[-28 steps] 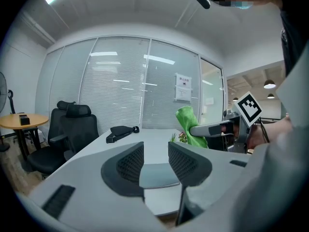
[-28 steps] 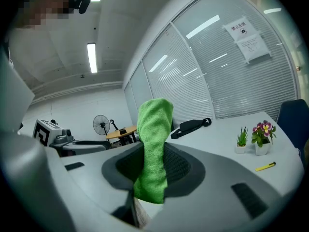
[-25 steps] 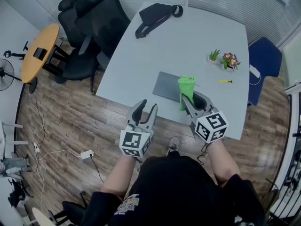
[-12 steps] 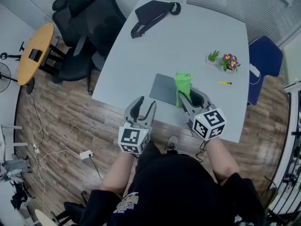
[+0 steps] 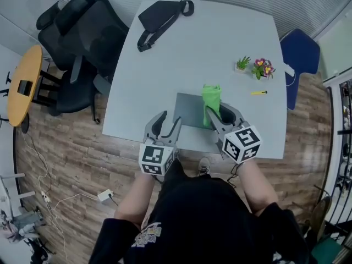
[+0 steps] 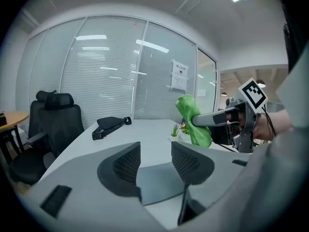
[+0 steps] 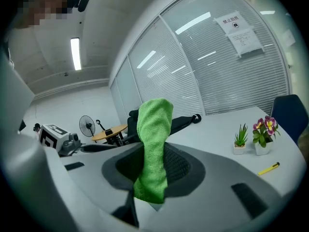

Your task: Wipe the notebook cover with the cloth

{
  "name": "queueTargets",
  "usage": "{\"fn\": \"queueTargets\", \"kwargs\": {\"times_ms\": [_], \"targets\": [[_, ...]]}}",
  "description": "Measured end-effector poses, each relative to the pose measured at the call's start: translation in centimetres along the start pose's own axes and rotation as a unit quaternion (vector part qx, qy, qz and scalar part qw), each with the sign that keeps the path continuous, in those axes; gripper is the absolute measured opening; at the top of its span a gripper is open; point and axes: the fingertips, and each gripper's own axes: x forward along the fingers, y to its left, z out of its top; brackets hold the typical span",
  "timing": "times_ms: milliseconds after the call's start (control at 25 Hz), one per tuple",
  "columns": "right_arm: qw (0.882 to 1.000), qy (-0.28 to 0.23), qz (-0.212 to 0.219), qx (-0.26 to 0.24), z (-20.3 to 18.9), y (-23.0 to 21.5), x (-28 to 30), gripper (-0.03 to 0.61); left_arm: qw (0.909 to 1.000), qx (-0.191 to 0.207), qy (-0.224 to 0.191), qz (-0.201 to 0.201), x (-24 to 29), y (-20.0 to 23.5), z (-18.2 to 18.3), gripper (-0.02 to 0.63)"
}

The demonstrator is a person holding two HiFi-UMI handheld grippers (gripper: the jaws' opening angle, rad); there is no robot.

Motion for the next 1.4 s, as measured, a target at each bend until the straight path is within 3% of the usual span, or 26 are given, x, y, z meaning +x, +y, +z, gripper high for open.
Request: {"fn": "queueTargets", "kwargs": {"times_ms": [680,1400], "targets": [[0.994,0.025,-0.102,0.039,-1.1,-0.9,6.8,0.112,0.9876,0.001,0.088,-0.130,6.6,4.7,-5.4,0.190],[0.979,0.098,-0.146,0.100,-8.0,-1.8,11.0,0.112,0.9555,0.032,0.204,-0.210,11.5,5.2,-13.8,0.192]]}}
